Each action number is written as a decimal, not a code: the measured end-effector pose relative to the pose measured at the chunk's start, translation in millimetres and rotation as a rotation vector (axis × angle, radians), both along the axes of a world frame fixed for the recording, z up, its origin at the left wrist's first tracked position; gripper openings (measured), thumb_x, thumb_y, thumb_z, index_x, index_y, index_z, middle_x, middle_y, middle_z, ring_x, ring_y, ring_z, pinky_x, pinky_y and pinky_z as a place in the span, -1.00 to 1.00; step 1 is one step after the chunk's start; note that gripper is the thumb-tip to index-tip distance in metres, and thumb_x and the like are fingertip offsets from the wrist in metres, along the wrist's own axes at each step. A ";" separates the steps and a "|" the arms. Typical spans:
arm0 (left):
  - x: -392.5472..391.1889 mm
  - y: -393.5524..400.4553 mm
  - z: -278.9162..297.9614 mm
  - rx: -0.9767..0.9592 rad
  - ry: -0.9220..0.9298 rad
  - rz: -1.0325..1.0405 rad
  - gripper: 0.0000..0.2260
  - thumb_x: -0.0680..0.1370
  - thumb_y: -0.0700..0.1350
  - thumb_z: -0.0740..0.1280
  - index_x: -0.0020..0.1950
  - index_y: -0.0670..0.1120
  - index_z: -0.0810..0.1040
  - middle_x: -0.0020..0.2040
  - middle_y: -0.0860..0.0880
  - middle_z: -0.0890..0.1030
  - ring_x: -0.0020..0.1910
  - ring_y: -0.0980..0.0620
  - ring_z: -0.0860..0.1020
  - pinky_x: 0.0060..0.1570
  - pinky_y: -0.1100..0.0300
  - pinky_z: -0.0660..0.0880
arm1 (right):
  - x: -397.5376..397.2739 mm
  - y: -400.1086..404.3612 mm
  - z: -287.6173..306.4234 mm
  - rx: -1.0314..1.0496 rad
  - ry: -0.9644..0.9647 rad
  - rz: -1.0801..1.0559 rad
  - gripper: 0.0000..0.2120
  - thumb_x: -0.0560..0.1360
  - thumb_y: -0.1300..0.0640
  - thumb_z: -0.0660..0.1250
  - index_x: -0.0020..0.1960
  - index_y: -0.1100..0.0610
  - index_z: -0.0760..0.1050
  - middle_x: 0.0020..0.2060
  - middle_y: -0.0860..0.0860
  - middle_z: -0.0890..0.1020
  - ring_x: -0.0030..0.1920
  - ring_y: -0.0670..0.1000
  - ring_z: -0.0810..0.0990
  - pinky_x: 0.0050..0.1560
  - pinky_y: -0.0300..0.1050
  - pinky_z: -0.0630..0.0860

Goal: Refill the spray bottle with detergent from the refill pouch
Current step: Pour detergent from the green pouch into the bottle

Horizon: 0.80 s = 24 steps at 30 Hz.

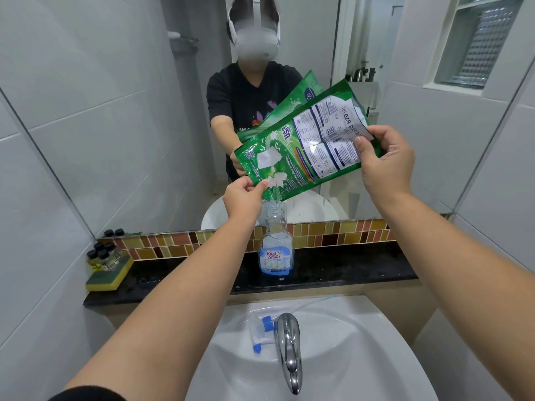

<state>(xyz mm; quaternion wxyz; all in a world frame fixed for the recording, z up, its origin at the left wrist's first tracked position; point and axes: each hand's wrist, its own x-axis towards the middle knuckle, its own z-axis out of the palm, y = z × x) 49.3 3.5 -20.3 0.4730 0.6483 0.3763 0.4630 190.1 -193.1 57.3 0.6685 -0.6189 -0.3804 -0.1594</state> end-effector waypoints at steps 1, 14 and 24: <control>0.4 0.3 0.0 -0.002 0.002 -0.003 -0.77 0.42 0.00 0.54 -0.35 0.02 0.55 -0.52 0.18 0.54 -0.50 0.28 0.48 -0.35 0.27 0.39 | 0.3 -0.1 -0.4 0.000 -0.004 -0.002 -0.90 0.55 0.14 0.37 0.06 0.10 0.56 -0.01 0.09 0.67 0.01 0.02 0.66 -0.08 -0.07 0.65; 4.3 1.5 -1.9 0.007 0.001 0.001 -0.74 0.42 -0.01 0.54 -0.38 0.02 0.52 -0.51 0.17 0.52 -0.45 0.22 0.49 -0.34 0.25 0.40 | -0.9 0.2 -2.0 0.013 -0.011 0.001 -0.91 0.55 0.16 0.37 0.06 0.11 0.55 -0.01 0.07 0.66 0.01 0.00 0.65 -0.07 -0.15 0.64; 6.2 5.1 -2.2 0.023 -0.006 0.013 -0.74 0.41 -0.01 0.55 -0.37 0.01 0.52 -0.46 0.15 0.50 -0.45 0.20 0.42 -0.33 0.23 0.40 | 0.9 0.7 -4.7 0.008 -0.030 -0.003 -0.90 0.56 0.17 0.36 0.07 0.13 0.55 -0.02 0.06 0.66 0.00 0.01 0.65 -0.06 -0.11 0.63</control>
